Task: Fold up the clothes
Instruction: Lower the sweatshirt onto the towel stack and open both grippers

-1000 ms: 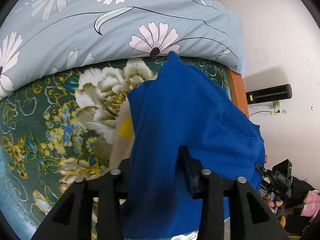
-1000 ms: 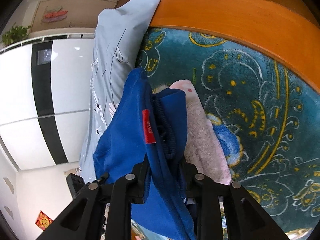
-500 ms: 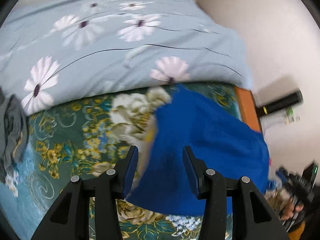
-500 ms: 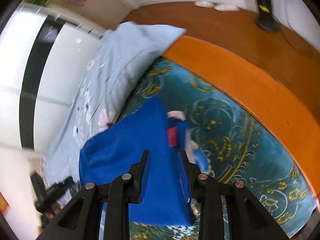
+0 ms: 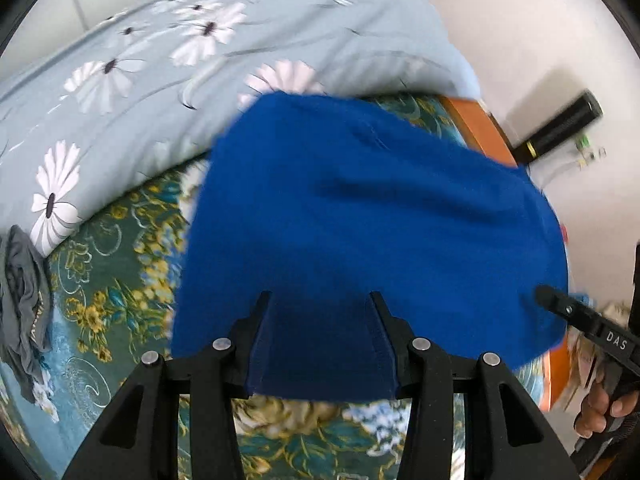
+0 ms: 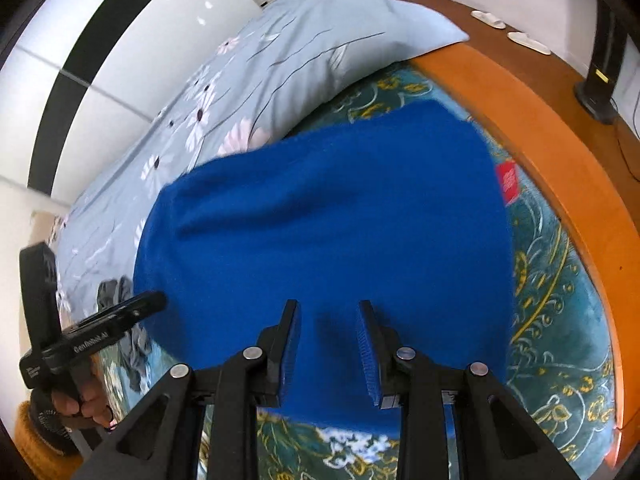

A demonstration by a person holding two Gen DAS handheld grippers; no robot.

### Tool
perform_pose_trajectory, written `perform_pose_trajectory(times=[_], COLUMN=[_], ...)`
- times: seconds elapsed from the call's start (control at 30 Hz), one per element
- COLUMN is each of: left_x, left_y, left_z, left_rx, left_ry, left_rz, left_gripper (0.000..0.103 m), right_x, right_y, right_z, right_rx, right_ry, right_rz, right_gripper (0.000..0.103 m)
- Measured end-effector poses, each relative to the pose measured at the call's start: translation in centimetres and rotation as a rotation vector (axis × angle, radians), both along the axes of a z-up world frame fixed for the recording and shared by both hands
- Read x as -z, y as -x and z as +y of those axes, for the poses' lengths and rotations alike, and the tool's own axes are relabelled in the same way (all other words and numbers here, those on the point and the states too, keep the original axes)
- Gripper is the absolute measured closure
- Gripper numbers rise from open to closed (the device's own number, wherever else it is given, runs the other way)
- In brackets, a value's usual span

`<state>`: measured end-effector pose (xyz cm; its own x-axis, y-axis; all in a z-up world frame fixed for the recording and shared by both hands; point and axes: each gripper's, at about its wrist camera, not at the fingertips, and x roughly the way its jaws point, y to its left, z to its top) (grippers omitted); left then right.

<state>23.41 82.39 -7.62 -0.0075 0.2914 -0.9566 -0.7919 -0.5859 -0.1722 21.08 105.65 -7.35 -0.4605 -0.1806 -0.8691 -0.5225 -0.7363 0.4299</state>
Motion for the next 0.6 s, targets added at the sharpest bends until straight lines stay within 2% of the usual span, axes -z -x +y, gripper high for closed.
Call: perform_pose_trajectory(times=[0.07, 0.17, 0.47, 0.6], left_x=[0.5, 2.1, 4.7, 5.0], left_y=[1.0, 1.5, 0.8, 0.9], left_z=[0.5, 1.2, 1.3, 1.3], left_rx=[-0.013, -0.015, -0.033, -0.047], left_ry=[0.005, 0.039, 0.059, 0.082], left_rz=[-0.002, -0.02, -0.044, -0.054], left_gripper=[0.056, 0.056, 0.053, 0.051], right_x=[0.4, 1.8, 3.4, 3.3], right_y=[0.5, 0.9, 1.1, 1.4], right_z=[0.5, 1.1, 1.5, 1.2], right_rx=[0.011, 0.031, 0.061, 0.05], right_ry=[-0.032, -0.006, 0.049, 0.026], right_rz=[-0.027, -0.059, -0.053, -0.068], right_gripper=[0.071, 0.073, 0.072, 0.072])
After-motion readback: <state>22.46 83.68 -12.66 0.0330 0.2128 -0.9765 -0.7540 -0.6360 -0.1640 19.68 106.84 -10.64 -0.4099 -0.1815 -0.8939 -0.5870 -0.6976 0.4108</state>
